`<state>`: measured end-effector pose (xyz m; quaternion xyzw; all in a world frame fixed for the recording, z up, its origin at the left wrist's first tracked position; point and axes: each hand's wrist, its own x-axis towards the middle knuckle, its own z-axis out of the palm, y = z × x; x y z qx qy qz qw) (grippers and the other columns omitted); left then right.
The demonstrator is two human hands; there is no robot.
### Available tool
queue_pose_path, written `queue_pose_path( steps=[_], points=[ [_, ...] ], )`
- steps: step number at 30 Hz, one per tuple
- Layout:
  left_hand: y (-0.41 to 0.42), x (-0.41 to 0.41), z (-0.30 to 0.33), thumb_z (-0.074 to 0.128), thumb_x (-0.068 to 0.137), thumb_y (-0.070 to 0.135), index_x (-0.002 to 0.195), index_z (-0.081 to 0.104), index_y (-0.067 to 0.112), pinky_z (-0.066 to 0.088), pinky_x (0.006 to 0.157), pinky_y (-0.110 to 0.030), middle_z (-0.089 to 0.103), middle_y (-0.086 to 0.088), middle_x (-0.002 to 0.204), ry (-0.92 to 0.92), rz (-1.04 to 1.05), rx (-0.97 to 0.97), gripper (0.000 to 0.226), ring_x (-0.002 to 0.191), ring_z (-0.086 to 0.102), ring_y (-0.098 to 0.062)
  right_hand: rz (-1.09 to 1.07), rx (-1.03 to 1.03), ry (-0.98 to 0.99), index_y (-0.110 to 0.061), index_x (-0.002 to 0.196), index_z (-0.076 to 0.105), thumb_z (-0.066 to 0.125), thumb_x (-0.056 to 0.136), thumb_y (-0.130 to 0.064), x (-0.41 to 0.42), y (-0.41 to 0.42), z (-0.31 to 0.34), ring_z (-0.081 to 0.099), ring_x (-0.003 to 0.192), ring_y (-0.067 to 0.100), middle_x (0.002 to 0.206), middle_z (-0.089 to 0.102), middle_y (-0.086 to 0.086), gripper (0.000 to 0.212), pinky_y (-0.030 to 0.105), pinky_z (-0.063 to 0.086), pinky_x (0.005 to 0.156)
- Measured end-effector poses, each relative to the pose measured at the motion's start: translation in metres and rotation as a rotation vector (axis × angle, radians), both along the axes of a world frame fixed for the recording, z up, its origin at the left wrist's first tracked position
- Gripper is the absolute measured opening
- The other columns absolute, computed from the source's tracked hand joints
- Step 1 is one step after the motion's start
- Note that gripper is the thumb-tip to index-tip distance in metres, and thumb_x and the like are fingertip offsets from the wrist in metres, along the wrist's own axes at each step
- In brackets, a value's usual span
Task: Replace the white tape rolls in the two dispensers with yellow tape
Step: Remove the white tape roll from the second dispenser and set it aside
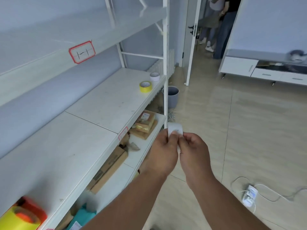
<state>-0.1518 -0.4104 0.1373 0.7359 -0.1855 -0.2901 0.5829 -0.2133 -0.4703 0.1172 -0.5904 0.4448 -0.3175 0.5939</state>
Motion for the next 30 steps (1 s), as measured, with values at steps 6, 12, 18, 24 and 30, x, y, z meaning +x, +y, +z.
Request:
queue_pose_path(
  steps=[6,12,18,24,30],
  points=[
    [-0.039,0.033,0.0,0.053,0.106,0.035,0.093,0.07,0.016,0.047,0.067,-0.016,0.076,-0.003,0.093,-0.034,-0.019,-0.016,0.029,0.081,0.07,-0.005,-0.046,-0.027,0.012,-0.025,0.083,0.074,0.065,0.096,-0.029,0.03,-0.036,0.005,0.07,0.077,0.011,0.078,0.075,-0.009,0.016,0.037,0.056,0.074],
    [-0.073,0.061,0.005,0.053,0.106,0.033,0.092,0.073,0.024,0.05,0.074,-0.023,0.079,0.005,0.093,-0.039,-0.048,-0.067,0.025,0.084,0.073,0.0,-0.077,0.007,-0.008,-0.023,0.094,0.076,0.066,0.097,-0.031,0.059,-0.07,0.009,0.073,0.087,0.011,0.09,0.078,-0.007,0.013,0.037,0.059,0.082],
    [-0.115,0.075,0.009,0.053,0.106,0.028,0.092,0.073,0.025,0.047,0.068,-0.015,0.079,0.006,0.089,-0.064,-0.021,-0.085,0.025,0.082,0.071,0.001,-0.082,0.029,-0.029,-0.022,0.091,0.076,0.067,0.096,-0.028,0.075,-0.11,0.014,0.074,0.086,0.011,0.089,0.079,-0.006,0.012,0.035,0.06,0.082],
    [-0.175,0.071,0.022,0.052,0.107,0.026,0.093,0.075,0.027,0.049,0.07,-0.017,0.08,0.012,0.089,-0.086,0.006,-0.116,0.027,0.084,0.071,0.005,-0.035,0.011,-0.061,-0.022,0.089,0.077,0.069,0.095,-0.027,0.074,-0.175,0.027,0.074,0.083,0.008,0.087,0.08,-0.007,0.012,0.029,0.058,0.077],
    [-0.244,0.053,0.033,0.053,0.107,0.026,0.094,0.074,0.023,0.043,0.057,-0.006,0.078,0.008,0.087,-0.111,0.064,-0.162,0.026,0.082,0.07,0.004,0.023,-0.034,-0.072,-0.022,0.09,0.079,0.069,0.094,-0.028,0.058,-0.247,0.041,0.075,0.084,0.008,0.086,0.081,-0.008,0.012,0.037,0.061,0.083]
  ],
)
